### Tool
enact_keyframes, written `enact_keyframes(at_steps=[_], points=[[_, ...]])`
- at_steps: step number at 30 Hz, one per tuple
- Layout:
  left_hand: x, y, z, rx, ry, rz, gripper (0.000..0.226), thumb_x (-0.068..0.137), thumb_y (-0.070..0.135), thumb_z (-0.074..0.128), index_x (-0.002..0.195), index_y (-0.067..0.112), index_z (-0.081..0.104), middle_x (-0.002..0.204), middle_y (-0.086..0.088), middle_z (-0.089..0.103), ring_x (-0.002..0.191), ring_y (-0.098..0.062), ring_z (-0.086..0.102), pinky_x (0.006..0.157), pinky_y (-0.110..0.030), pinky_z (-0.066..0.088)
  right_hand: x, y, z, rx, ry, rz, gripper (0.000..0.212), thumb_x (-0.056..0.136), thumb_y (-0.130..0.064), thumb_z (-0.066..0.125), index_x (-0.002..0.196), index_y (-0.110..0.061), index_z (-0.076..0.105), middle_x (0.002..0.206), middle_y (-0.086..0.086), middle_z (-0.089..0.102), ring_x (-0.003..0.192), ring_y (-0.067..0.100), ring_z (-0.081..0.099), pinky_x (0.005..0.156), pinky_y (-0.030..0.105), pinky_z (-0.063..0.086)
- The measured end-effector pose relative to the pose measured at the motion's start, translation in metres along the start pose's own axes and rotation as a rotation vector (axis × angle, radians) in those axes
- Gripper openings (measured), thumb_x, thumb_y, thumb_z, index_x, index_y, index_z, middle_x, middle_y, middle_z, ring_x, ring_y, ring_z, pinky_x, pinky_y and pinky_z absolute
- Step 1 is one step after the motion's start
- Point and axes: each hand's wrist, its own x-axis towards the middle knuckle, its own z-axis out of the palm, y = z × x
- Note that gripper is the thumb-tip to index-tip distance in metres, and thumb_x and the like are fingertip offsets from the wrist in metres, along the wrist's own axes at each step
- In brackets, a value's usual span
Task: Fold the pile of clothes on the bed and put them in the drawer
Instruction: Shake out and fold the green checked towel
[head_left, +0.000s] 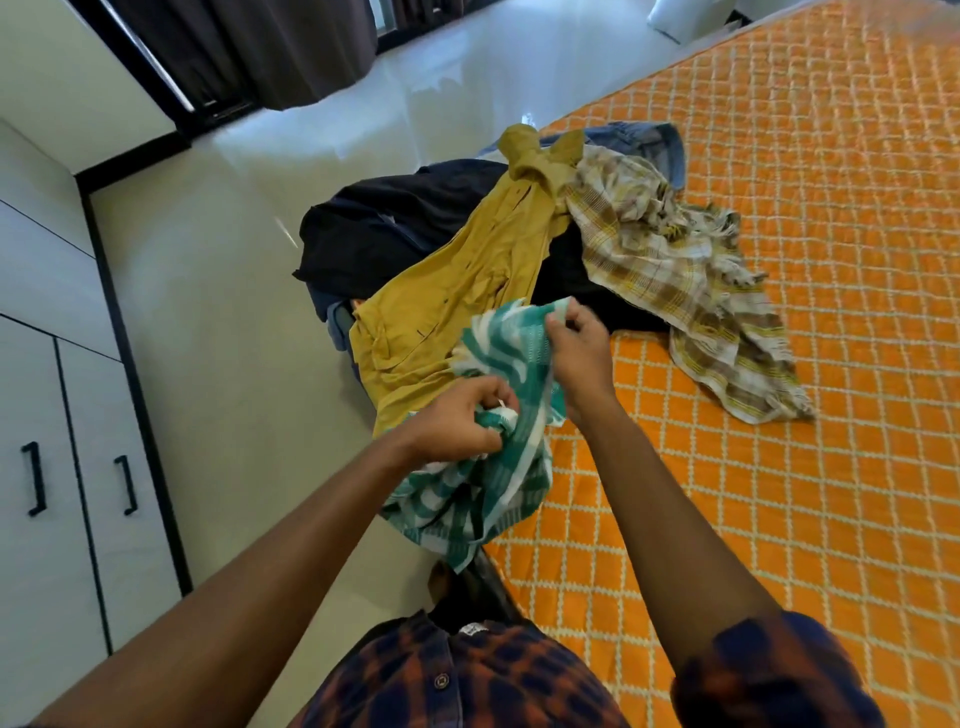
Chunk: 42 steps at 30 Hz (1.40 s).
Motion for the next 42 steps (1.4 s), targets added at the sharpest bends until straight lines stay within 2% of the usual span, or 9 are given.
enact_keyframes(at_steps=[5, 10, 14, 20, 23, 28, 31, 37, 42], points=[[-0.014, -0.001, -0.026, -0.271, -0.008, -0.005, 0.044, 0.068, 0.002, 0.072, 0.111, 0.008, 0.065, 0.105, -0.029, 0.064, 0.087, -0.027, 0.062, 0.076, -0.039, 0.051, 0.008, -0.005, 0.008, -0.106, -0.012, -0.231, 0.035, 0.105, -0.016, 0.048, 0.126, -0.044, 0.050, 0.072, 0.007, 0.059, 0.055, 0.025, 0.053, 0.053, 0.037, 0.043], [-0.021, -0.002, -0.037, -0.257, 0.173, 0.027, 0.036, 0.069, 0.004, 0.078, 0.103, 0.004, 0.068, 0.097, -0.035, 0.066, 0.085, -0.026, 0.063, 0.081, -0.047, 0.054, -0.017, -0.004, 0.028, -0.247, -0.665, -0.175, 0.028, 0.090, 0.005, 0.050, 0.075, -0.006, 0.072, 0.058, 0.002, 0.059, 0.048, 0.011, 0.048, 0.056, 0.027, 0.036], [-0.025, -0.007, -0.039, -0.169, 0.310, 0.054, 0.032, 0.077, -0.010, 0.076, 0.102, 0.006, 0.067, 0.088, -0.012, 0.075, 0.083, -0.019, 0.070, 0.086, -0.051, 0.056, -0.035, 0.003, 0.024, -0.057, -0.678, 0.072, 0.026, 0.081, -0.018, 0.060, 0.064, 0.002, 0.060, 0.053, 0.004, 0.046, 0.046, 0.016, 0.039, 0.054, 0.031, 0.033], [-0.031, -0.017, -0.036, -0.135, 0.430, 0.080, 0.044, 0.072, 0.002, 0.082, 0.104, 0.023, 0.060, 0.079, -0.001, 0.073, 0.070, -0.022, 0.069, 0.069, -0.046, 0.057, -0.048, 0.011, 0.022, -0.236, -0.763, -0.135, 0.010, 0.081, -0.021, 0.083, 0.090, -0.026, 0.081, 0.080, 0.014, 0.071, 0.074, 0.036, 0.061, 0.071, 0.043, 0.046], [-0.028, -0.024, -0.042, 0.033, 0.338, 0.093, 0.048, 0.070, 0.010, 0.085, 0.104, 0.028, 0.056, 0.077, -0.001, 0.067, 0.060, -0.010, 0.056, 0.059, -0.036, 0.048, -0.047, 0.007, 0.027, -0.381, -0.758, -0.165, 0.005, 0.074, -0.008, 0.080, 0.073, -0.012, 0.078, 0.060, -0.008, 0.063, 0.053, 0.007, 0.051, 0.059, 0.029, 0.040], [-0.026, -0.031, -0.076, 0.572, -0.055, -0.031, 0.024, 0.080, 0.016, 0.072, 0.097, 0.027, 0.060, 0.087, 0.009, 0.057, 0.079, -0.012, 0.055, 0.065, -0.031, 0.045, -0.040, -0.001, 0.031, -0.277, -0.655, -0.066, 0.010, 0.058, -0.007, 0.058, 0.053, -0.007, 0.067, 0.055, 0.009, 0.056, 0.045, 0.015, 0.040, 0.048, 0.025, 0.034], [-0.031, -0.049, -0.097, 0.785, -0.083, -0.166, 0.020, 0.082, 0.020, 0.070, 0.100, 0.025, 0.064, 0.096, 0.005, 0.062, 0.087, -0.015, 0.058, 0.075, -0.036, 0.052, -0.032, 0.004, 0.025, -0.157, -0.684, 0.040, 0.012, 0.055, -0.003, 0.055, 0.054, -0.003, 0.066, 0.061, 0.006, 0.064, 0.058, 0.020, 0.049, 0.060, 0.030, 0.042], [-0.043, -0.059, -0.128, 0.951, 0.396, -0.244, 0.015, 0.079, 0.025, 0.063, 0.069, 0.021, 0.053, 0.072, 0.005, 0.055, 0.074, -0.022, 0.056, 0.057, -0.032, 0.042, -0.028, 0.017, 0.009, -0.119, -0.894, 0.189, 0.031, 0.052, 0.000, 0.052, 0.075, -0.002, 0.073, 0.071, 0.006, 0.072, 0.066, 0.014, 0.064, 0.063, 0.024, 0.051], [-0.043, -0.064, -0.125, 0.778, 0.598, -0.292, 0.032, 0.079, 0.014, 0.064, 0.063, 0.025, 0.039, 0.073, 0.000, 0.048, 0.075, -0.027, 0.050, 0.062, -0.032, 0.034, -0.026, 0.021, 0.002, -0.143, -1.022, 0.248, 0.044, 0.058, -0.014, 0.080, 0.095, 0.009, 0.073, 0.089, 0.015, 0.073, 0.082, 0.023, 0.068, 0.080, 0.030, 0.054]])
